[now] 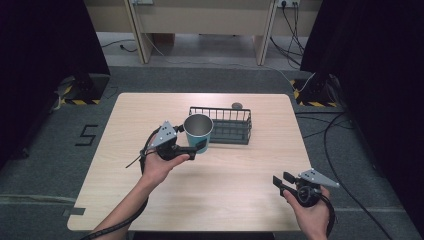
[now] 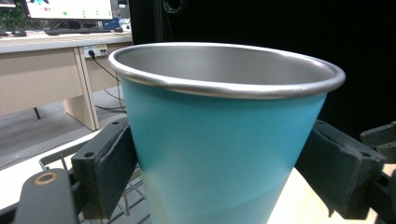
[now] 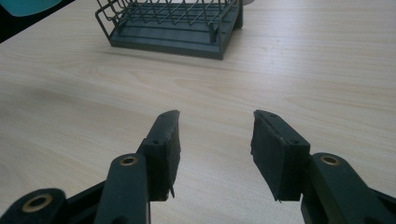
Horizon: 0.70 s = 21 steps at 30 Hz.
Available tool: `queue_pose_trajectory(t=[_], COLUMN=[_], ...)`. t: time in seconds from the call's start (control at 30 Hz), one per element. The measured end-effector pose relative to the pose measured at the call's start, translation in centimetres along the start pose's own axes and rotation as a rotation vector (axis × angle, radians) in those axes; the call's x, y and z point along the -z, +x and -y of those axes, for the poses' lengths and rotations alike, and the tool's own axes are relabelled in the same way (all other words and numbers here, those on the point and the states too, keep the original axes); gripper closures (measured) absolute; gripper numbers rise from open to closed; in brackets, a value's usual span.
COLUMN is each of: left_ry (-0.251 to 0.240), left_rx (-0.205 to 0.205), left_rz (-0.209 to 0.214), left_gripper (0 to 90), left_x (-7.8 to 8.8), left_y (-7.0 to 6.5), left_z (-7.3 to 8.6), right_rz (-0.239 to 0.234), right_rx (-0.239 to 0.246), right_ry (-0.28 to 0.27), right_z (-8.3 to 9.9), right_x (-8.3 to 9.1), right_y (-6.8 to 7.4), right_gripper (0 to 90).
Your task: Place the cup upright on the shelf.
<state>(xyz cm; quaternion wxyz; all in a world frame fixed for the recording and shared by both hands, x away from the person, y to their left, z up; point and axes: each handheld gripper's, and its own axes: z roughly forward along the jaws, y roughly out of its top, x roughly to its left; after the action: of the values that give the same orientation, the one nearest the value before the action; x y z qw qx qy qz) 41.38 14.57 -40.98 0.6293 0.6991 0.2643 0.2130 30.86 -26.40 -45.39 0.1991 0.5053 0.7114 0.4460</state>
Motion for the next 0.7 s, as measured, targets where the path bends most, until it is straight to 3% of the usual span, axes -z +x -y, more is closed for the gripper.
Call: queue_pose_trajectory(t=[0.7], left_ry=[-0.022], left_rx=[-0.007], left_rz=[-0.003], left_gripper=[15.3], left_x=[-1.7], left_y=[0.9], left_z=[-2.0], right_rz=[0.005], right_rx=[-0.007], right_ry=[-0.003], right_z=[0.2], right_x=[0.4], right_y=[0.0], right_gripper=[52.2])
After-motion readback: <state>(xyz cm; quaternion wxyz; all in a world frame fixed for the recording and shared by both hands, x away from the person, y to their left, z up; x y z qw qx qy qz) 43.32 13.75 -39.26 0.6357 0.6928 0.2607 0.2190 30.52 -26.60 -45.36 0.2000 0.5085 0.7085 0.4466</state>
